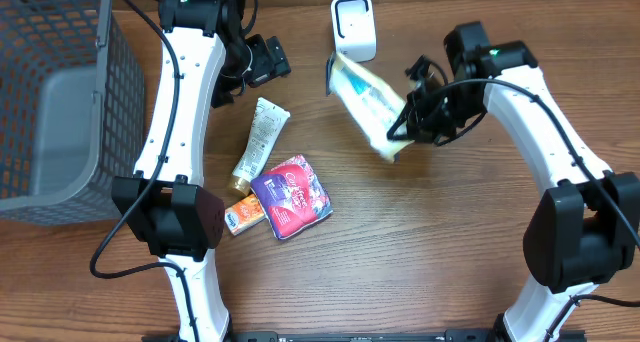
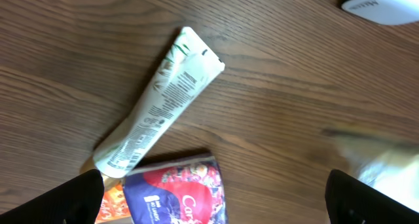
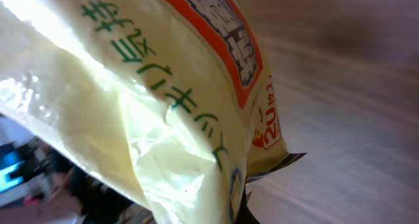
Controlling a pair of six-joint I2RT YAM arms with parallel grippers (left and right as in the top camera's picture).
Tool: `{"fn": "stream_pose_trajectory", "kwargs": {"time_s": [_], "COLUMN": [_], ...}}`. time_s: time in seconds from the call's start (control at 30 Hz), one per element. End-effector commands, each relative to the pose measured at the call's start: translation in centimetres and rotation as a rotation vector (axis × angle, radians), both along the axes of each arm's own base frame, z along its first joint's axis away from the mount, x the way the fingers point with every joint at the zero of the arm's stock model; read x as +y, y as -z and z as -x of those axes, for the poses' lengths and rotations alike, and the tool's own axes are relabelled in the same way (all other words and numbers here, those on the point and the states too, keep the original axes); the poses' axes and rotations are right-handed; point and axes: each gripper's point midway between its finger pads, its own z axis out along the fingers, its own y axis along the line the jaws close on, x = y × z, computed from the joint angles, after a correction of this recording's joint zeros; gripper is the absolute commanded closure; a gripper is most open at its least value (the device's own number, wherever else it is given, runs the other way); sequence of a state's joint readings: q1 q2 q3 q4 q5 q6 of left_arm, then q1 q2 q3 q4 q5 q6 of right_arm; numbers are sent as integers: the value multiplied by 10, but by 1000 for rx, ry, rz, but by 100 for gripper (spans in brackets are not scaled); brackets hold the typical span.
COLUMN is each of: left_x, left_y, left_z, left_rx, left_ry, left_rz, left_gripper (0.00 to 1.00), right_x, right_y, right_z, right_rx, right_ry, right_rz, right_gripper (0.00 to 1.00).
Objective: Scan the item barcode
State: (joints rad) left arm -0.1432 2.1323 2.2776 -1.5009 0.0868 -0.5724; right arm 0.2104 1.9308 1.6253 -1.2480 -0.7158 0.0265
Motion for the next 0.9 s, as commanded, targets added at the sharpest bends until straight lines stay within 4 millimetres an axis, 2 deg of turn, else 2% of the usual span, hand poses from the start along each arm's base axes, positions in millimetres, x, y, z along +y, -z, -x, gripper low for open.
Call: {"fn": "stream_pose_trajectory", "kwargs": {"time_s": [0.0,0.17,0.3,0.37,0.47,0.53,0.57,0.6,0.67,0.73,0.87], "left_x": [10,12,12,12,12,13,13,13,13,13,13], "left_y": [-11,-10,-10,-10,-10,-10,-10,-10,-10,-10,-10], "left_z": [-4,-3,-3,-3,-2,-2,-1,-1,-1,-1,-1], "left_rx": [-43,-40,-41,-41,-37,-34,-32,-32,-30,-30,-30], "left_ry": [-3,-5,-6,-6,-5,-5,-5,-5,-5,-5,-5], "left_rz": [-53,-68,-67,-67,-68,-68,-69,-69,-69,-69,-69], "left_gripper": [0,0,0,0,0,0,0,0,0,0,0], "right_x": [22,28,25,15,-20,-45,-53,-62,-74,-89,-106], "right_y": [-23,-10,22,46,86,102,105,108,110,109,91], "right_z": [19,42,54,52,42,35,33,30,27,23,13], "right_rx": [24,140,178,199,225,221,214,202,192,192,171], "right_ry": [-46,-44,-29,18,160,250,271,283,305,345,365], "right_rz": [-191,-264,-242,-149,120,274,317,352,392,450,530], "right_gripper": [96,96,96,96,95,78,57,44,34,14,8]}}
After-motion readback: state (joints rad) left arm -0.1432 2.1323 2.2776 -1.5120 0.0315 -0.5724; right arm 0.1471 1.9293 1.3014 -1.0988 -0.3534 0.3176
